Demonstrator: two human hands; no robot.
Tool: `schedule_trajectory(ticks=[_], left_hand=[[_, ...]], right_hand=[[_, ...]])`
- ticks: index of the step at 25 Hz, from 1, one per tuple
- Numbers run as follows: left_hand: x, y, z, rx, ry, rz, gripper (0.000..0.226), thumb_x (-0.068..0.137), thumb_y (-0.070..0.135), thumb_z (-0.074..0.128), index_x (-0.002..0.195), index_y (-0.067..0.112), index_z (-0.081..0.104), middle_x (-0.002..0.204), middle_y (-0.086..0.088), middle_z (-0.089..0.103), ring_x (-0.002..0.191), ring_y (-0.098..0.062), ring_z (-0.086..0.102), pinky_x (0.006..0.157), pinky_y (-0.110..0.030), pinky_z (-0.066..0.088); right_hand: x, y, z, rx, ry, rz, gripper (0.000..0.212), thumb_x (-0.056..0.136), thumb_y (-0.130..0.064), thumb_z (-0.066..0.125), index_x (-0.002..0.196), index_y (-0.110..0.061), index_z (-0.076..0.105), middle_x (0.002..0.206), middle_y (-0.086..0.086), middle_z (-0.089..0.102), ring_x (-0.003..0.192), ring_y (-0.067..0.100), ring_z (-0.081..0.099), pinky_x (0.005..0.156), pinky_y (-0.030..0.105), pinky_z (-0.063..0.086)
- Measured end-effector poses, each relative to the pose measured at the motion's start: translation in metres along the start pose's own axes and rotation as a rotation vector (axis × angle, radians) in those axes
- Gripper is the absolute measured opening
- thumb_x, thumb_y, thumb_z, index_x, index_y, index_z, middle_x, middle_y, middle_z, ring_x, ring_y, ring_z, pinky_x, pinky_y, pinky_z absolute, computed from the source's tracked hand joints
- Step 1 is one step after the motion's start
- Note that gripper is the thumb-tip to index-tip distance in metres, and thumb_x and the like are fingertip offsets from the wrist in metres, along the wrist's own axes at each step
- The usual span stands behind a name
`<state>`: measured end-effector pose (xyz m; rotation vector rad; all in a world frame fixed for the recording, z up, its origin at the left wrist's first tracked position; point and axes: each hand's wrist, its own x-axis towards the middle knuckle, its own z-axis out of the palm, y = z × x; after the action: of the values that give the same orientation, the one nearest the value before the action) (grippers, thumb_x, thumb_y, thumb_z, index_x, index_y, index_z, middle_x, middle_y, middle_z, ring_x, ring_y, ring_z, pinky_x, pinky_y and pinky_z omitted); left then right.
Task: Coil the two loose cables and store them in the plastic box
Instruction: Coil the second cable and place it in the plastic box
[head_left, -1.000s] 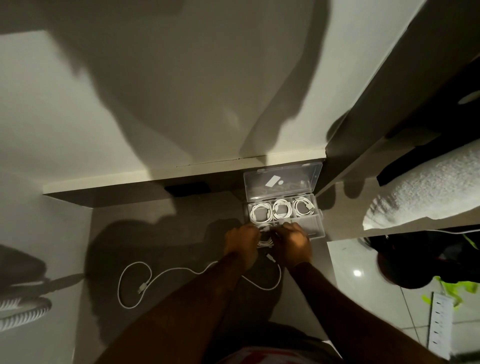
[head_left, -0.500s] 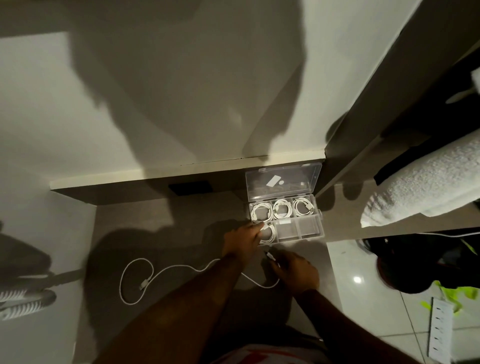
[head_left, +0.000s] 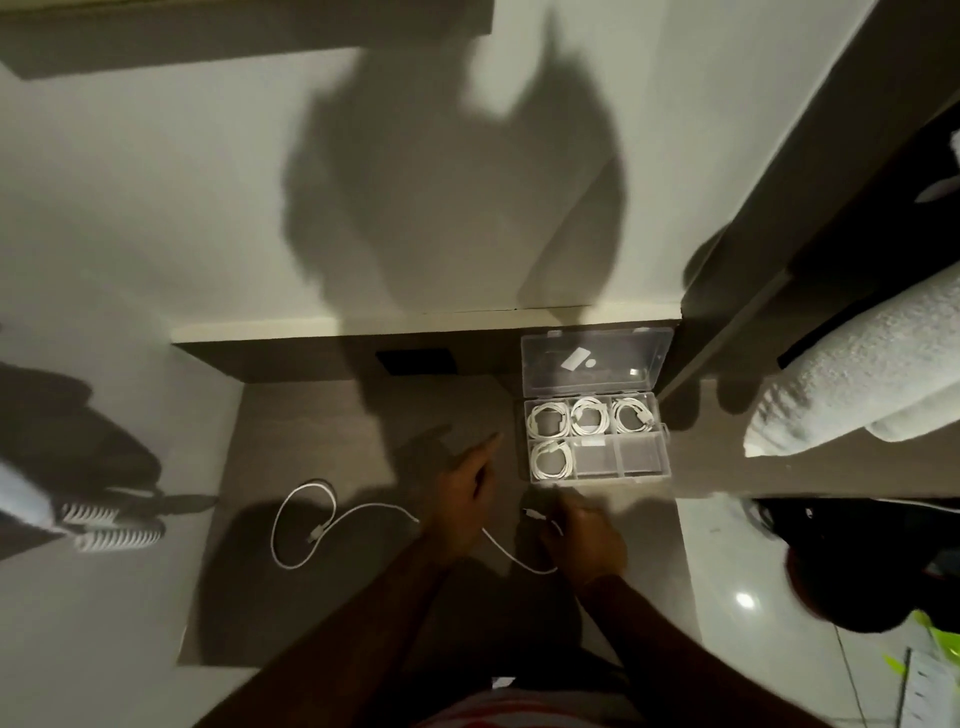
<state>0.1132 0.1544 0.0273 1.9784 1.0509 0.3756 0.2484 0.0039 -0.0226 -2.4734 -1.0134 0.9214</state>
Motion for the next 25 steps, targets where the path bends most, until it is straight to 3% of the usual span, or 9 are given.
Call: schedule_trajectory(ticks=[3,6,10,13,15,18,21,23,25], left_hand=[[-0.023,-0.02,-0.029,-0.036,0.136,-0.162,0.04,0.105,0.005,0.06,0.143,0.016,0.066,0.109,-0.017,0.078,0.086,-0.02,0.07,0.084,-0.033,0.055],[-0.041,-0.036,-0.042,0.011,0.02,-0.255,0.037,0.104,0.001,0.059,0.14,0.008,0.067,0.128,-0.019,0.075,0.113,-0.036,0.072,0.1,-0.037,0.052],[-0.057,-0.04,-0.051,0.028,-0.263,-0.113,0.04,0.105,0.002,0.058,0.145,0.004,0.061,0.146,-0.019,0.063,0.138,-0.036,0.059,0.119,-0.041,0.043],[-0.062,-0.044,-0.068,0.268,-0.343,0.084,0.059,0.103,0.022,0.061,0.16,0.018,0.043,0.166,-0.006,0.044,0.156,-0.022,0.037,0.129,-0.033,0.024],[-0.067,-0.047,-0.081,0.364,-0.434,0.15,0.069,0.102,0.028,0.061,0.164,0.016,0.034,0.17,-0.008,0.038,0.159,-0.024,0.03,0.129,-0.033,0.02],[-0.078,-0.058,-0.098,0.259,-0.364,0.215,0.043,0.102,0.017,0.063,0.142,0.002,0.059,0.142,-0.021,0.064,0.13,-0.023,0.057,0.112,-0.035,0.037],[-0.095,-0.052,-0.116,-0.173,-0.323,0.006,0.019,0.105,-0.003,0.054,0.103,-0.013,0.071,0.105,-0.032,0.074,0.093,-0.023,0.065,0.091,-0.034,0.05],[-0.102,-0.043,-0.139,-0.412,-0.389,-0.077,0.022,0.106,-0.006,0.05,0.101,-0.012,0.07,0.102,-0.03,0.073,0.091,-0.014,0.068,0.09,-0.022,0.05],[-0.109,-0.031,-0.168,-0.635,-0.477,-0.143,0.023,0.108,0.007,0.05,0.108,0.003,0.072,0.102,-0.019,0.075,0.09,-0.009,0.075,0.093,-0.024,0.054]], right_hand=[[-0.005,0.008,0.008,0.028,-0.01,0.032,0.026,0.095,-0.037,0.067,0.119,-0.026,0.064,0.128,0.001,0.064,0.118,0.031,0.065,0.09,0.042,0.055],[-0.003,0.011,0.01,0.022,-0.023,-0.04,0.015,0.096,-0.02,0.066,0.111,-0.016,0.065,0.119,0.009,0.068,0.111,0.035,0.069,0.088,0.041,0.053],[-0.007,-0.015,0.003,-0.174,-0.052,-0.089,0.017,0.091,-0.023,0.068,0.101,-0.01,0.068,0.114,0.013,0.068,0.109,0.035,0.069,0.084,0.037,0.052],[-0.024,-0.053,0.008,0.016,0.009,-0.055,0.01,0.089,-0.023,0.075,0.087,-0.014,0.071,0.086,0.009,0.076,0.081,0.024,0.071,0.071,0.027,0.045],[-0.037,-0.089,0.014,0.257,-0.011,-0.101,0.01,0.088,-0.006,0.076,0.083,-0.013,0.072,0.079,0.009,0.074,0.076,0.018,0.064,0.072,0.026,0.049],[-0.053,-0.143,0.015,0.458,-0.039,-0.222,0.021,0.086,0.019,0.069,0.088,-0.001,0.075,0.084,0.013,0.071,0.083,0.02,0.062,0.076,0.019,0.051],[-0.068,-0.181,0.003,0.549,-0.035,-0.282,0.015,0.089,0.019,0.066,0.095,0.007,0.073,0.08,0.017,0.067,0.072,0.017,0.061,0.07,0.019,0.05],[-0.077,-0.201,-0.009,0.603,-0.079,-0.316,0.01,0.093,0.015,0.067,0.096,0.006,0.071,0.074,0.013,0.069,0.06,0.008,0.063,0.062,0.016,0.051],[-0.084,-0.218,-0.022,0.652,-0.129,-0.369,0.005,0.095,0.01,0.069,0.099,0.008,0.071,0.07,0.004,0.072,0.057,0.003,0.064,0.057,0.014,0.05]])
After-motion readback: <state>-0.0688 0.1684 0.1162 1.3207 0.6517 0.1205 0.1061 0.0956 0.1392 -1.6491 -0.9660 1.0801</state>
